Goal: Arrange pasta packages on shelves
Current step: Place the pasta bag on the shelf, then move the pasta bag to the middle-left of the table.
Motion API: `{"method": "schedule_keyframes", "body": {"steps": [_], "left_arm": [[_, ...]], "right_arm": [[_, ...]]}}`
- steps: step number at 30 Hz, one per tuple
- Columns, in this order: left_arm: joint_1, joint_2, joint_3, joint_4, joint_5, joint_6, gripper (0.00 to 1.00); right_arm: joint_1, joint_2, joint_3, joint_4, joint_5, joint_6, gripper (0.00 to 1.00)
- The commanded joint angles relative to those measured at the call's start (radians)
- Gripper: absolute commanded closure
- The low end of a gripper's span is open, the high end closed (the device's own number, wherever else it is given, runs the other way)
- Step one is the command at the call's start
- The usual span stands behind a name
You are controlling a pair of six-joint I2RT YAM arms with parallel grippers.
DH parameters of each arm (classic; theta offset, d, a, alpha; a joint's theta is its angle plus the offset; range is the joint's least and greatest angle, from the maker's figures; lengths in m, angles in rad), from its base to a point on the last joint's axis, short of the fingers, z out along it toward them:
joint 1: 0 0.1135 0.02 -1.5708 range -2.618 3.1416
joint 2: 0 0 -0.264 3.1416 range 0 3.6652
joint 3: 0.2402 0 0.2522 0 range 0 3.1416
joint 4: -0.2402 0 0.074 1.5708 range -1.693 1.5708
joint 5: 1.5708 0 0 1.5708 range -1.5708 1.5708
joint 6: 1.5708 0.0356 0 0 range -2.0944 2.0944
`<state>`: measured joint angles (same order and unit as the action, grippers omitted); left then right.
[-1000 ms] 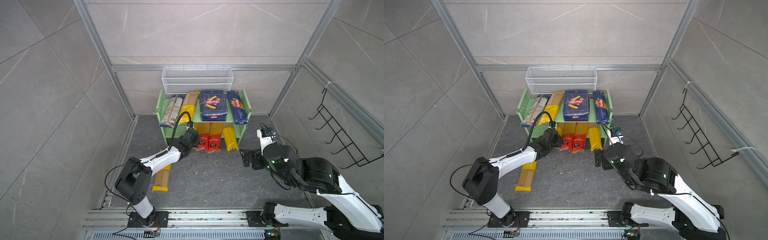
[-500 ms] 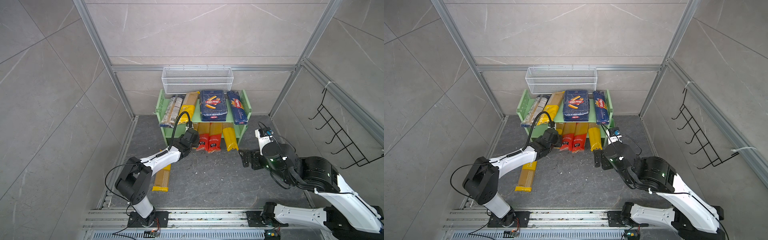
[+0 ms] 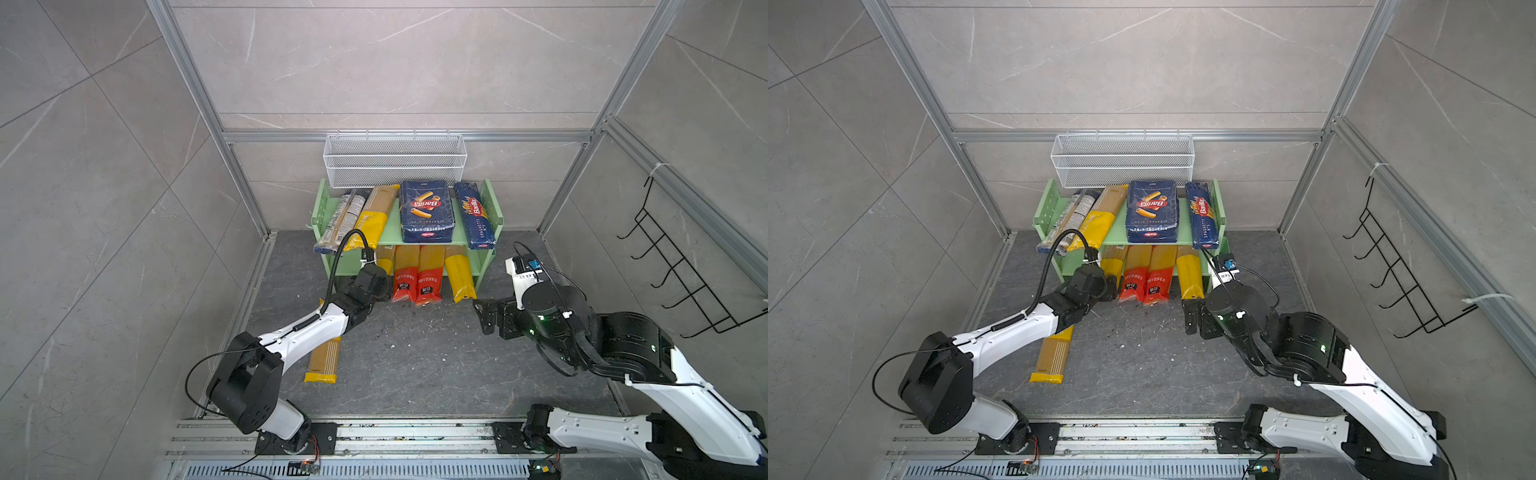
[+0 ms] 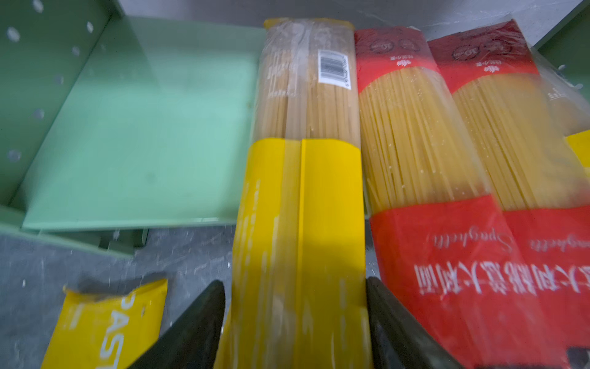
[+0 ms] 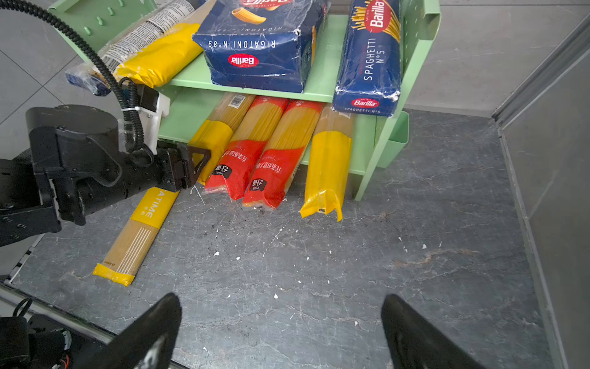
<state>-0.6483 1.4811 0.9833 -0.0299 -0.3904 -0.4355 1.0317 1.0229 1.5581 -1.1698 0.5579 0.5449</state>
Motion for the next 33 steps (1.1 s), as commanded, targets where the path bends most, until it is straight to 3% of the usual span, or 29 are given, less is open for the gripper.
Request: {"method": "schedule_keyframes", "body": {"steps": [1, 10, 18, 22, 30, 31, 33], "left_arm": [[-0.007, -0.079, -0.014, 0.003, -0.031, -0.031, 0.3], [-0.077, -0.165, -0.076, -0.041, -0.067, -0.027, 0.29], [-0.173, -0.323, -0.195, -0.161, -0.163, -0.14, 0.28], [-0.225, -0.393, -0.231, -0.333, -0.263, -0.273, 0.22], [-0.238, -0.577, -0.361, -0.565, -0.274, -0.554, 0.12], [-0.238, -0.595, -0.373, -0.589, -0.275, -0.578, 0.02], [-0.238, -0.611, -0.381, -0.653, -0.272, -0.643, 0.0]], "right_arm": [[-0.006, -0.004, 0.009, 0.016, -0.013, -0.014, 0.0], [-0.006, -0.02, -0.011, 0.033, -0.032, -0.011, 0.0], [-0.006, -0.024, -0.04, 0.075, -0.07, -0.019, 0.0], [-0.006, -0.025, -0.063, 0.102, -0.095, -0.026, 0.0], [-0.007, -0.016, -0.114, 0.169, -0.171, -0.035, 0.0], [-0.007, -0.02, -0.116, 0.175, -0.174, -0.037, 0.0], [-0.006, -0.032, -0.119, 0.182, -0.176, -0.044, 0.0]]}}
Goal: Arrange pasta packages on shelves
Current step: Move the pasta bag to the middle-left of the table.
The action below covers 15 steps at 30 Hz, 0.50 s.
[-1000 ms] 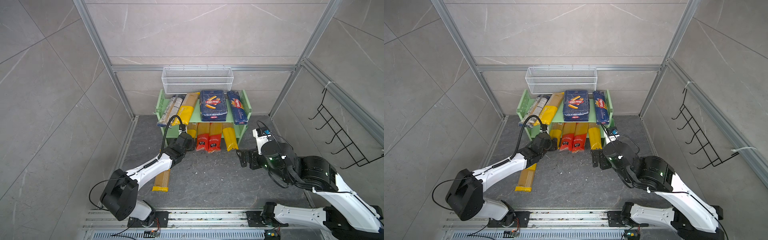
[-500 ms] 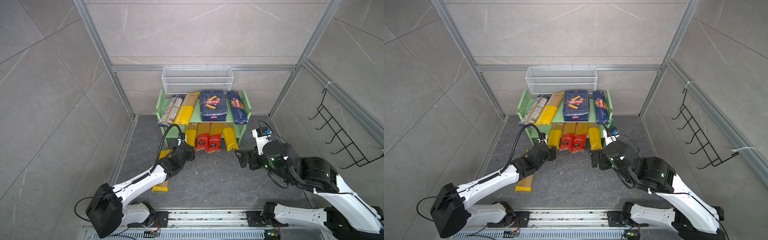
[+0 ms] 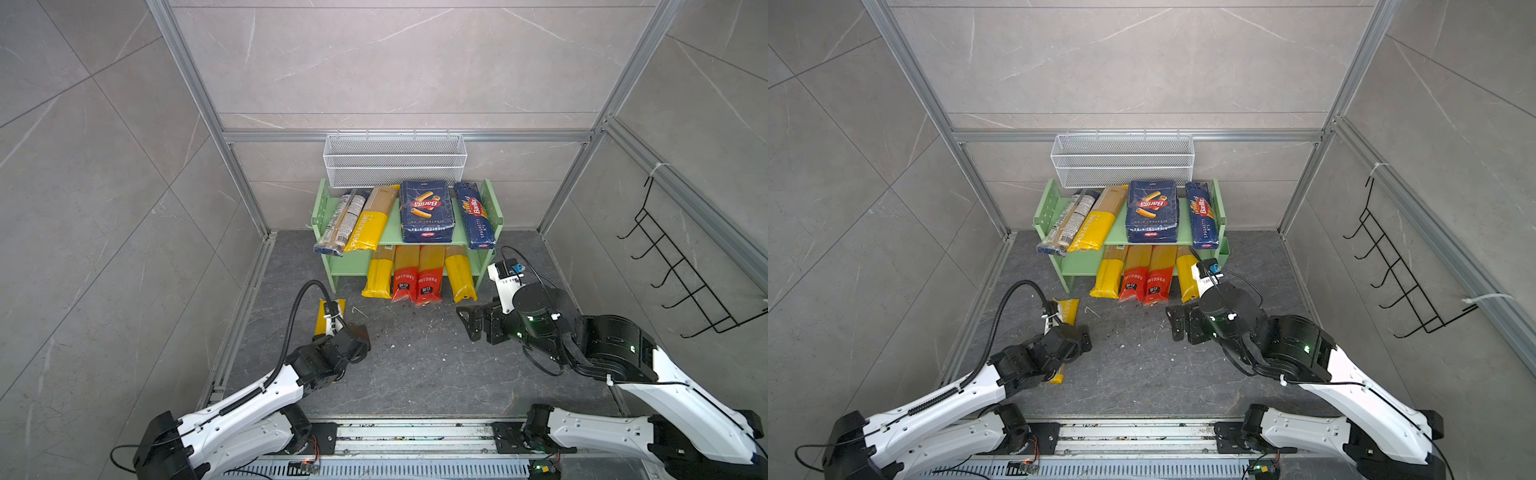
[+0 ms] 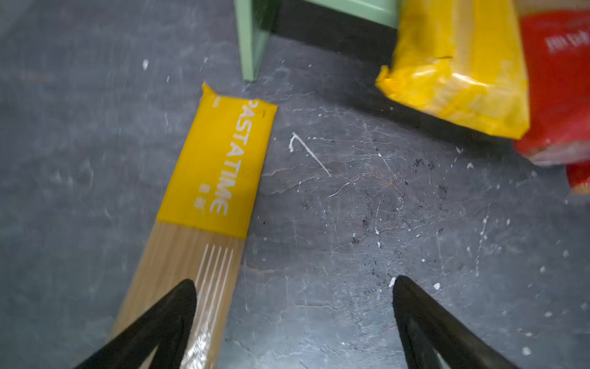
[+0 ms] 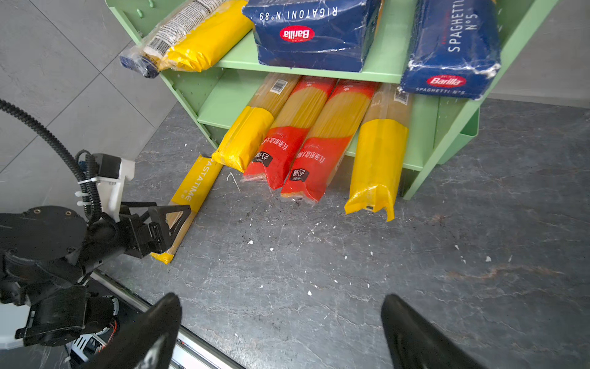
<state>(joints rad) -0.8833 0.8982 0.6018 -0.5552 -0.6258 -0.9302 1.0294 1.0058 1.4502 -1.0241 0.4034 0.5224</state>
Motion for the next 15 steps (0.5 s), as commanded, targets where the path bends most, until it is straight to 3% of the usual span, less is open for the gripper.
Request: {"method": "schedule_keyframes", "body": {"steps": [1, 9, 15], "left_arm": [[-0.002, -0.026, 0.0, -0.15, -0.037, -0.159, 0.0], [-0.002, 0.11, 0.024, -0.294, -0.005, -0.282, 0.0], [0.012, 0.072, -0.049, -0.263, 0.043, -0.316, 0.0]], "right_arm": [[-0.005, -0.023, -0.011, 0.038, -0.02, -0.028, 0.0], [-0.005, -0.039, 0.037, 0.019, -0.003, -0.063, 0.0], [-0.007, -0.051, -0.003, 0.059, -0.031, -0.08, 0.0]]}}
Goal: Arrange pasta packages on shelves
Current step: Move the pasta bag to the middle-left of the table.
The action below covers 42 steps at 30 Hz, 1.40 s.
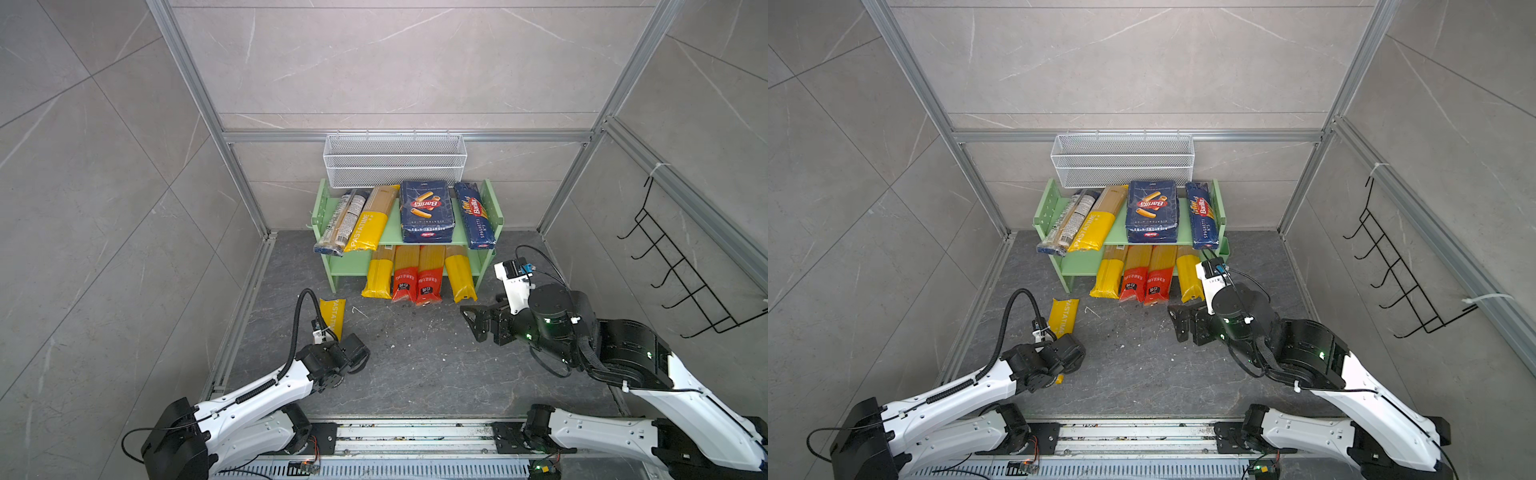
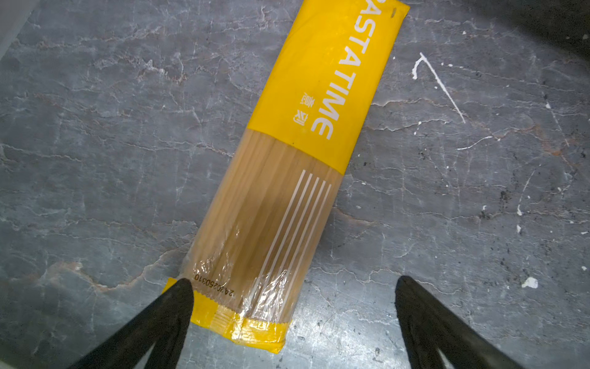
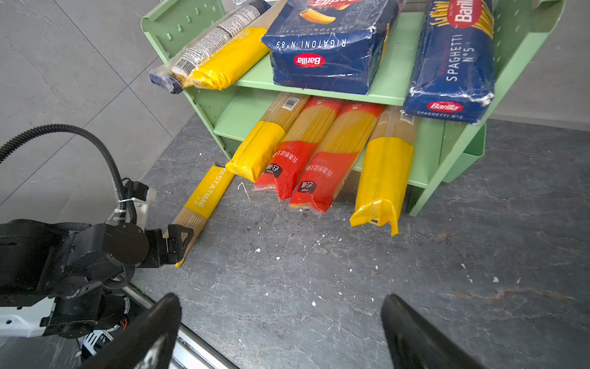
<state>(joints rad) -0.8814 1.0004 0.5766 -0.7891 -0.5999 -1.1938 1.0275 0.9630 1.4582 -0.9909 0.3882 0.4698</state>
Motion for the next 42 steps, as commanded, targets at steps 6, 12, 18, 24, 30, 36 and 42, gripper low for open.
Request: {"method": "schedule_keyframes", "body": {"steps": [6, 12, 18, 24, 30, 36, 42], "left_arm": [[0.062, -0.045, -0.059, -0.041, 0.046, -0.067, 0.0], [0.184, 0.049, -0.06, 0.025, 0.12, 0.025, 0.0], [0.255, 0.12, -0.054, 0.126, 0.199, 0.14, 0.0], [0.31, 0.174, -0.044, 0.18, 0.269, 0.203, 0.0], [0.328, 0.257, -0.048, 0.271, 0.347, 0.235, 0.0], [0.308, 0.282, -0.047, 0.351, 0.428, 0.233, 0.0], [0.267, 0.232, 0.008, 0.234, 0.389, 0.24, 0.0]], "right_arm": [[-0.015, -0.007, -0.033, 0.036, -0.037, -0.049, 0.0], [-0.045, -0.032, -0.052, 0.03, -0.05, -0.071, 0.0], [-0.073, -0.049, -0.039, -0.008, -0.052, -0.091, 0.0], [-0.09, -0.05, -0.038, -0.009, -0.064, -0.1, 0.0], [-0.105, -0.04, -0.036, 0.001, -0.093, -0.105, 0.0], [-0.116, -0.026, -0.039, -0.003, -0.101, -0.109, 0.0], [-0.13, -0.012, -0.047, 0.004, -0.115, -0.108, 0.0]]}}
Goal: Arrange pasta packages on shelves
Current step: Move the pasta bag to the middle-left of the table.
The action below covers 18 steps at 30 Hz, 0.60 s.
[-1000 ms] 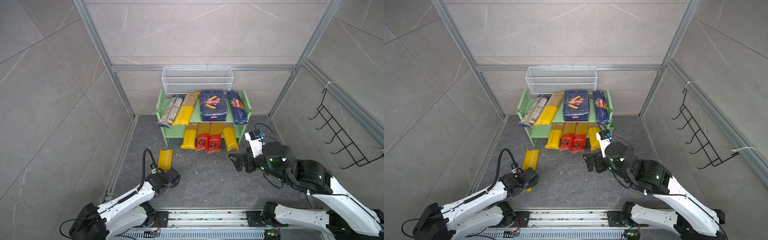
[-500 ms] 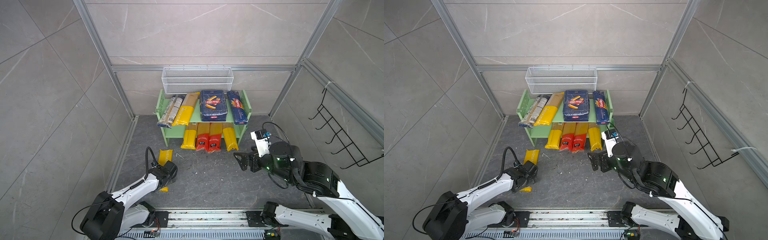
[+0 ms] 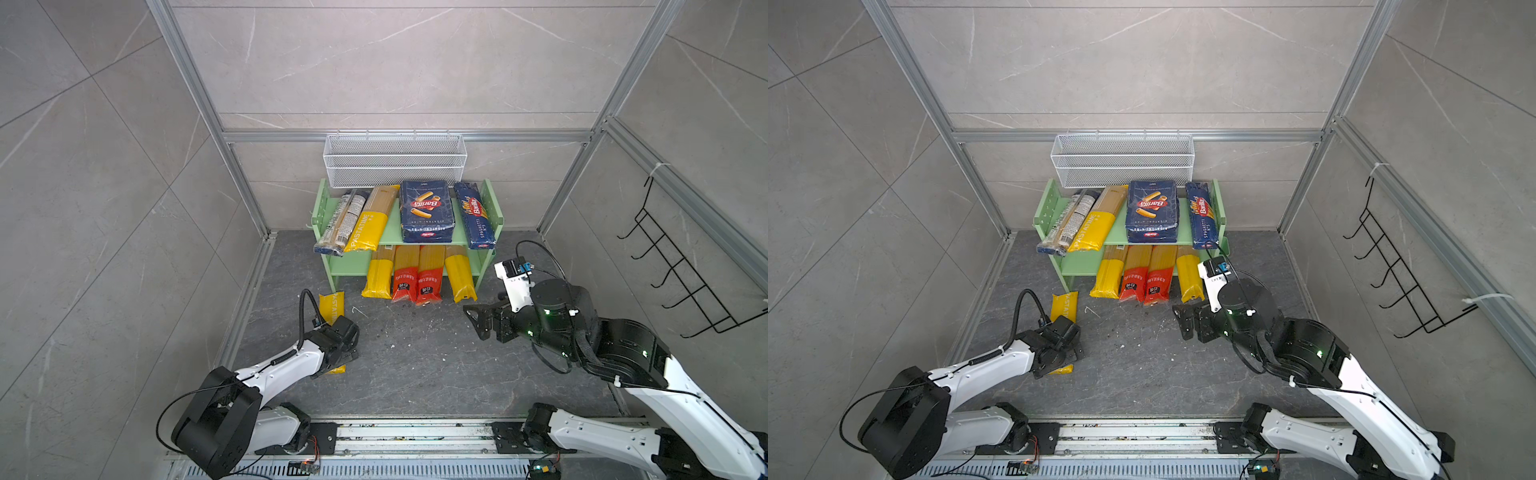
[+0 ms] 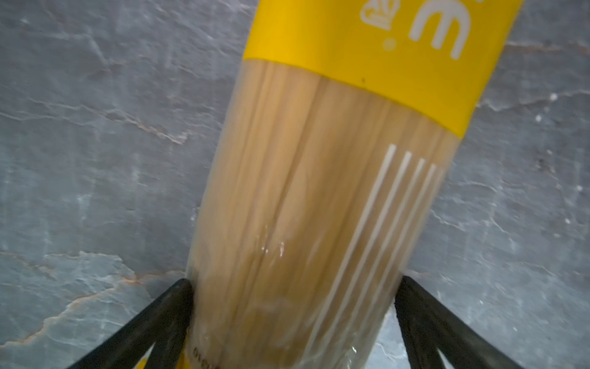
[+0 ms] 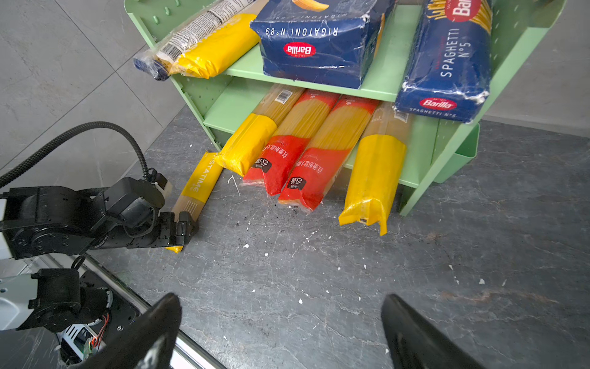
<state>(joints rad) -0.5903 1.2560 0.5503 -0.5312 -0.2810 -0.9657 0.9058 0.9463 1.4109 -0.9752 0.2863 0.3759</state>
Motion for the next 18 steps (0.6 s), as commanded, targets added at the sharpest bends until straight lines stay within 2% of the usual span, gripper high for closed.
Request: {"method": "schedule_keyframes", "body": {"steps": [1, 9, 18], "left_arm": [[-0.033, -0.043, 0.045, -0.057, 0.05, 0.011, 0.0], [-0.035, -0.114, 0.066, -0.178, -0.029, 0.02, 0.0], [-0.034, -0.018, 0.062, -0.104, -0.042, 0.035, 0.0]], "right_arm": [[-0.011, 0.006, 0.001, -0.008, -0.019, -0.014, 0.0], [-0.026, 0.022, 0.001, 0.0, -0.048, -0.007, 0.0], [-0.029, -0.004, 0.004, -0.017, -0.075, 0.004, 0.0]]}}
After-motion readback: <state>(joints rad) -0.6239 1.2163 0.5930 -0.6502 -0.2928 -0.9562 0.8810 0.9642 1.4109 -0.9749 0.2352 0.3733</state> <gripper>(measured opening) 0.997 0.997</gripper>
